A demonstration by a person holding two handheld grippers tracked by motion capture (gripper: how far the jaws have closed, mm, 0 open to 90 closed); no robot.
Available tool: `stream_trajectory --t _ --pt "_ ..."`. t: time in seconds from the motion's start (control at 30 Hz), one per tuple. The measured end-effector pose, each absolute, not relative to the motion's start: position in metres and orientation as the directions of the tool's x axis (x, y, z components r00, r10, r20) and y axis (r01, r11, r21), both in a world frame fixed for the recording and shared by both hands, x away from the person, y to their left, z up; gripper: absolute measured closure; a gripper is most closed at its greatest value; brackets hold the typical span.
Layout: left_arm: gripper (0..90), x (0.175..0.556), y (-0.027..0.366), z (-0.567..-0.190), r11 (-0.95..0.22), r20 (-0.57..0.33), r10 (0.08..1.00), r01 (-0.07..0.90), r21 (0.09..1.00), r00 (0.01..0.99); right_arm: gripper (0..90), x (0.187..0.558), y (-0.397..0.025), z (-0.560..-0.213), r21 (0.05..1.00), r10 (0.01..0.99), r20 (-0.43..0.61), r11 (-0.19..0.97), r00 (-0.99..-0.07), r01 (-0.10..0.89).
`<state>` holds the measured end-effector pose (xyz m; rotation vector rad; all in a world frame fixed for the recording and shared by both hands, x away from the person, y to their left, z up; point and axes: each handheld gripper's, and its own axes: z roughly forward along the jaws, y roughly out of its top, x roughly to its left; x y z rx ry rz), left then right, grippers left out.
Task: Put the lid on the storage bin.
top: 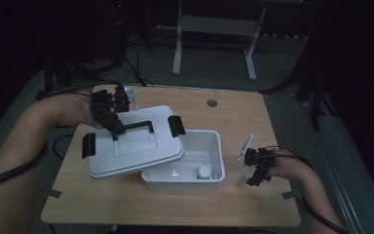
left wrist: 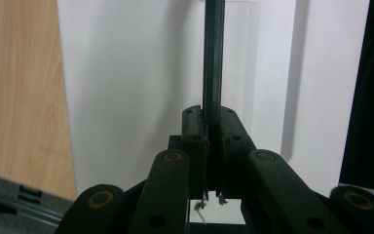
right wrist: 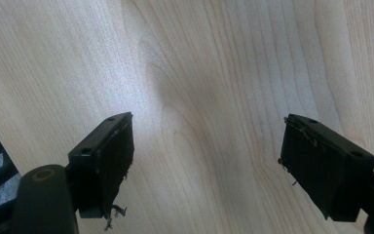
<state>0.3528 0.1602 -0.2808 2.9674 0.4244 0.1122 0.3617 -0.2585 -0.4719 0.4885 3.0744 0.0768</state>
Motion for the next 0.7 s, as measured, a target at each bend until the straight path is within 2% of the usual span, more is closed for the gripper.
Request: stream_trajectory --t 0.7 --pt "83.9 0.363 0.081 -0.295 -0.98 0.05 0.148 0.14 0.139 0.988 19.4 0.36 -0.262 -0.473 0.064 0.314 -0.013 0.948 -0.949 0.312"
